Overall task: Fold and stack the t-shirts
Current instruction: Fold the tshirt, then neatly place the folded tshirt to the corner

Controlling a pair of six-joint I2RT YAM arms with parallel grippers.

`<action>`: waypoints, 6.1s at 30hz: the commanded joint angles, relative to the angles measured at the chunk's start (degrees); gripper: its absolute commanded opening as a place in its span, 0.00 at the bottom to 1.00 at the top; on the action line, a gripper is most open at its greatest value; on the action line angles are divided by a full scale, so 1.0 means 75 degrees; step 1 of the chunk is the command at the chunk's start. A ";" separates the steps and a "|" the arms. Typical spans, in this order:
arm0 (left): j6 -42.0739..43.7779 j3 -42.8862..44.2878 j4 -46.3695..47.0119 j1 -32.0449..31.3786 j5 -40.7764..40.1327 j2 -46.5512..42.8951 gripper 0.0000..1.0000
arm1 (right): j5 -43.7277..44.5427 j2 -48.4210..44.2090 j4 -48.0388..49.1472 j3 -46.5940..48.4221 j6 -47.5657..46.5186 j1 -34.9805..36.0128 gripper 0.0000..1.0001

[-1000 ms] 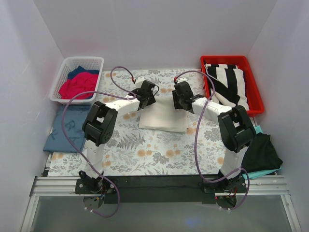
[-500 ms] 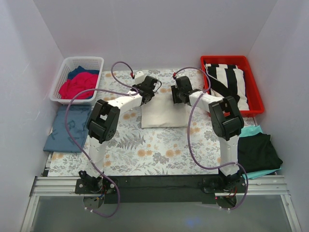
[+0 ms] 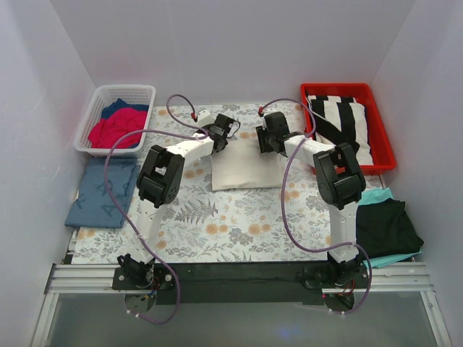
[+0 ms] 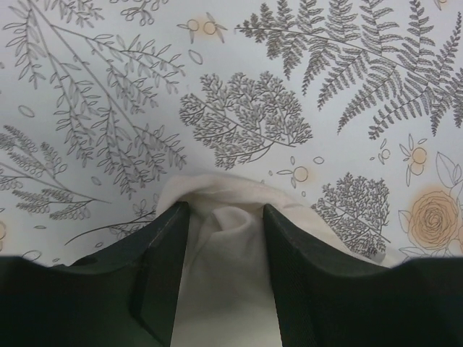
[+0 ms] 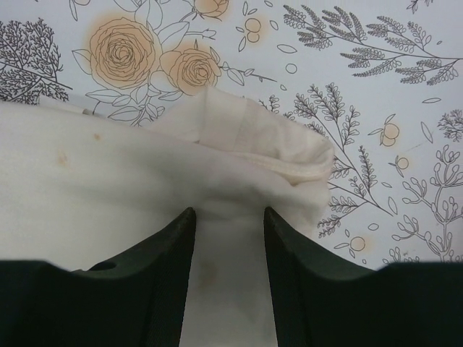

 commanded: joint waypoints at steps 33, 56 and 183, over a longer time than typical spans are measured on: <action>0.0872 -0.4337 0.1484 0.0379 0.0161 -0.5301 0.47 | -0.3275 -0.1686 0.1196 -0.2609 0.0177 -0.0866 0.84; 0.0754 -0.5241 0.1191 0.0754 0.0232 -0.6942 0.48 | -0.4542 -0.0315 0.0399 -0.2480 0.0224 -0.0760 0.34; 0.0262 -0.4327 0.1695 0.0894 0.1755 -0.4095 0.47 | 0.6628 -0.4052 -0.7218 -0.1214 0.1372 -0.5963 0.98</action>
